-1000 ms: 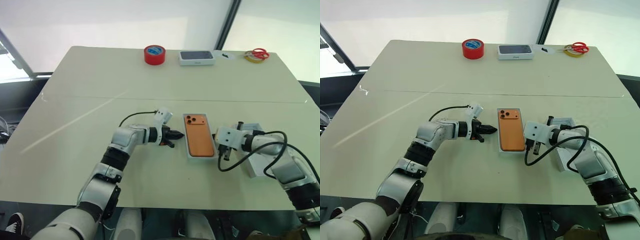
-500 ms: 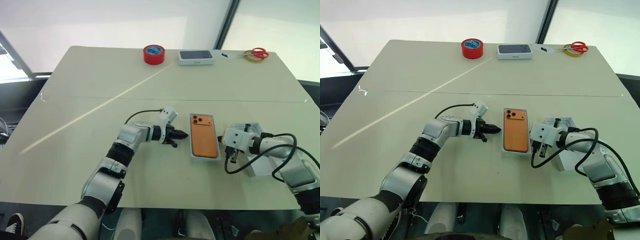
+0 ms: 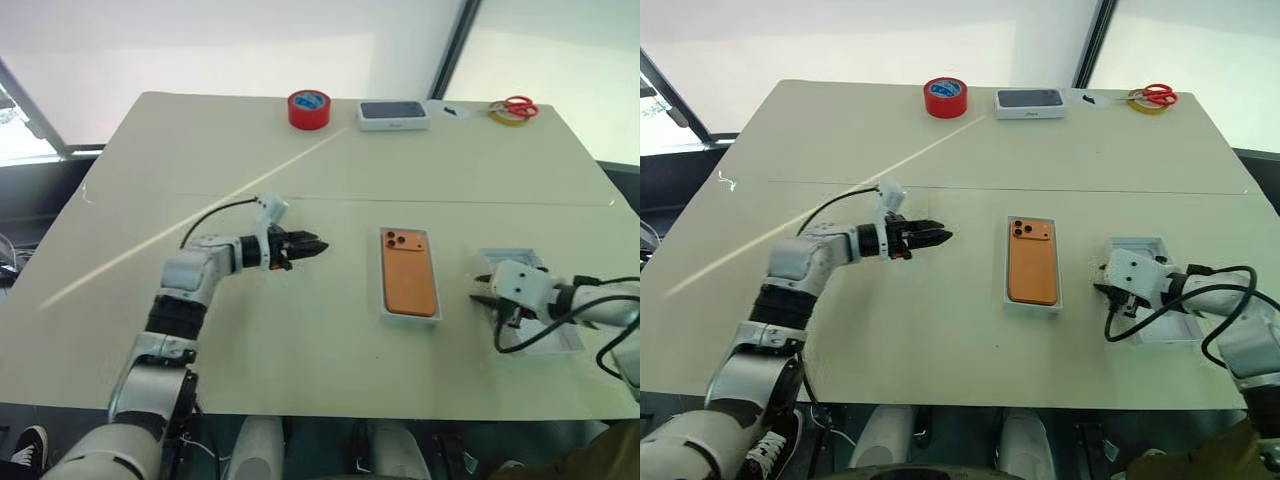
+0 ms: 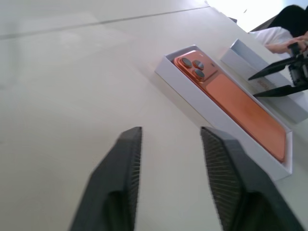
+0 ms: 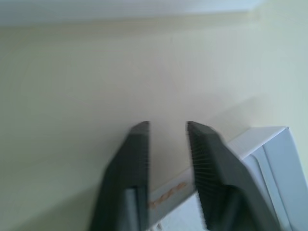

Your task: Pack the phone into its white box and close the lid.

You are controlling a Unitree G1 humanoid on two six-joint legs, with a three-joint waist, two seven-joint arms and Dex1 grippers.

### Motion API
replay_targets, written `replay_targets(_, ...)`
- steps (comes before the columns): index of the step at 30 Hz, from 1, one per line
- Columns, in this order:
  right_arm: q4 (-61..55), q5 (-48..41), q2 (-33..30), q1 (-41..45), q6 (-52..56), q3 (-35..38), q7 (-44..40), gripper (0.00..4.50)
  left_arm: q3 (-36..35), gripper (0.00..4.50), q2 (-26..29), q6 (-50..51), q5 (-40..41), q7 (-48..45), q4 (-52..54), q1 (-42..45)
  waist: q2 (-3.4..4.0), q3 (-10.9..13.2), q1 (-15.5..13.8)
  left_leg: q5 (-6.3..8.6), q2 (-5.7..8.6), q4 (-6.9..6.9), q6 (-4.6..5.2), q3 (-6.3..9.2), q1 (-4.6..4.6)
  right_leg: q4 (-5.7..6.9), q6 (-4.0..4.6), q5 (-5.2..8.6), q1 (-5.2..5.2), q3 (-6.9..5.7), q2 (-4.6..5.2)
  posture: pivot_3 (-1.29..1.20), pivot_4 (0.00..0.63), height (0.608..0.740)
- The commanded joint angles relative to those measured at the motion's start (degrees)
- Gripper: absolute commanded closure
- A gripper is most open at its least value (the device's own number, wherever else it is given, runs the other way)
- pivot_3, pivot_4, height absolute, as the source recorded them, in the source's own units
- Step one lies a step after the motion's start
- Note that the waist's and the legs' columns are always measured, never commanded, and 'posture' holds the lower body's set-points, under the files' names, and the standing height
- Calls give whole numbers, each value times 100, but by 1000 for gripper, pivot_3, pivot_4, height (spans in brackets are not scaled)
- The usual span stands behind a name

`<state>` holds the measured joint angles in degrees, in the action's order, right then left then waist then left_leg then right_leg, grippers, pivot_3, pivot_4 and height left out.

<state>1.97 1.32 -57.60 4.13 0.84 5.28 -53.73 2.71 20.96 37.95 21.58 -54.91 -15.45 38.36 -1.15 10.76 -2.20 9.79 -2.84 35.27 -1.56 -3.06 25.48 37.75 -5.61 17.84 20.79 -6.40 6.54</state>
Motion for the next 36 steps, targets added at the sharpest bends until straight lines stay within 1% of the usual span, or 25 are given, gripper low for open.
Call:
replay_targets(1, -590, -894, 148, 12, 718, 629, -88, 1043, -150, 613, 434, -642, 178, -614, 865, -324, 3, 1, 18, 0, -3, -2, -1, -1, 0, 0, 1, 0, 2, 1, 0, 0, 150, 740)
replay_targets(2, -808, -1251, 261, 73, 1172, 843, -22, 1043, -242, 613, 586, -828, 272, -815, 1059, -457, 6, 3, 25, 0, -5, -4, -1, -5, -1, 0, 2, -1, 4, 2, -1, 0, 150, 740)
replay_targets(4, -1097, -1626, 330, 76, 1854, 1177, 89, 1043, -374, 613, 845, -1151, 350, -1096, 1245, -670, 18, 9, 24, 0, -12, -5, -1, -3, 0, 0, 7, -3, 8, 3, -3, 0, 150, 740)
replay_targets(6, -1283, -1715, 237, -78, 2538, 1423, 213, 1043, -345, 613, 1088, -1684, 157, -1293, 1228, -880, 26, 8, -6, 0, -12, -4, -1, -3, 0, 0, 8, -4, 8, 3, -3, 0, 150, 740)
replay_targets(8, -1437, -1640, 206, -216, 3144, 1588, 505, 1043, -345, 613, 1213, -2435, -32, -1397, 1131, -1085, 30, 5, -32, 1, -11, -4, 0, -4, 1, -7, 9, -3, 9, 2, -2, 0, 150, 740)
replay_targets(10, -1715, -1667, 255, -368, 3696, 1685, 749, 1043, -384, 613, 1281, -2828, 5, -1552, 1091, -1239, 31, 5, -35, 5, -11, -6, 5, -4, 6, -30, 14, 0, 23, 0, 0, 0, 150, 740)
replay_targets(14, -2468, -1971, 376, -525, 5264, 1697, 1162, 1043, -516, 613, 1363, -2993, 440, -2074, 1148, -1424, 31, 5, -2, 11, -11, -5, 19, 1, 31, -40, 9, -4, 21, 4, 14, 0, 150, 740)
replay_targets(16, -2891, -1985, 270, -519, 6092, 1414, 1379, 1043, -563, 613, 1430, -2995, 592, -2273, 1251, -1470, 44, 1, 13, 11, -9, -4, 19, -1, 32, -38, 9, -4, 24, 5, 13, 0, 150, 740)
replay_targets(17, -3028, -1979, 207, -468, 6481, 1277, 1491, 1043, -572, 613, 1457, -3001, 634, -2328, 1300, -1485, 45, 0, 16, 12, -10, -4, 19, -1, 32, -36, 9, -4, 26, 5, 10, 0, 150, 740)
replay_targets(19, -3091, -2142, 216, -104, 7409, 1156, 1658, 1043, -563, 613, 1509, -2989, 710, -2431, 1397, -1516, 50, 1, 18, 11, -14, -4, 19, 2, 31, -34, 10, -4, 30, 5, 0, 0, 150, 740)
replay_targets(23, -2784, -2328, 267, 968, 8830, 858, 1882, 1043, -468, 613, 1525, -2967, 746, -2475, 1661, -1586, 62, 6, 18, 11, -16, -2, 19, 1, 33, -36, 32, -1, 55, 8, -1, 0, 150, 740)
replay_targets(25, -2523, -2420, 176, 1392, 9131, 596, 1924, 1043, -441, 613, 1443, -2868, 804, -2337, 1851, -1617, 62, 6, 16, 11, -16, -1, 19, 0, 33, -37, 36, 0, 56, 10, 0, 0, 150, 740)
replay_targets(27, -2210, -2595, 95, 1619, 9166, 373, 2030, 1043, -413, 613, 1360, -2810, 831, -2178, 2089, -1709, 62, 5, -8, 11, -15, -3, 20, 1, 37, -40, 28, -4, 56, 10, -1, 0, 150, 740)
replay_targets(30, -1933, -2911, -33, 1798, 9166, 91, 2187, 1043, -426, 613, 1285, -2675, 888, -1930, 2447, -1938, 61, 5, 3, 16, -10, -4, 27, -2, 57, -43, 17, -9, 49, 11, 2, 0, 150, 740)
replay_targets(32, -1796, -3094, -132, 1844, 9166, -44, 2268, 1043, -459, 613, 1283, -2602, 920, -1797, 2613, -2095, 61, 5, 10, 15, -9, -2, 29, -4, 77, -40, 7, -15, 64, 11, 1, 0, 150, 740)
replay_targets(36, -1498, -3543, -218, 2011, 9166, -205, 2539, 1043, -560, 613, 1331, -2523, 970, -1569, 2871, -2425, 61, 4, 16, 14, -10, 4, 28, -16, 76, -36, 0, -19, 62, 7, -7, 0, 150, 740)
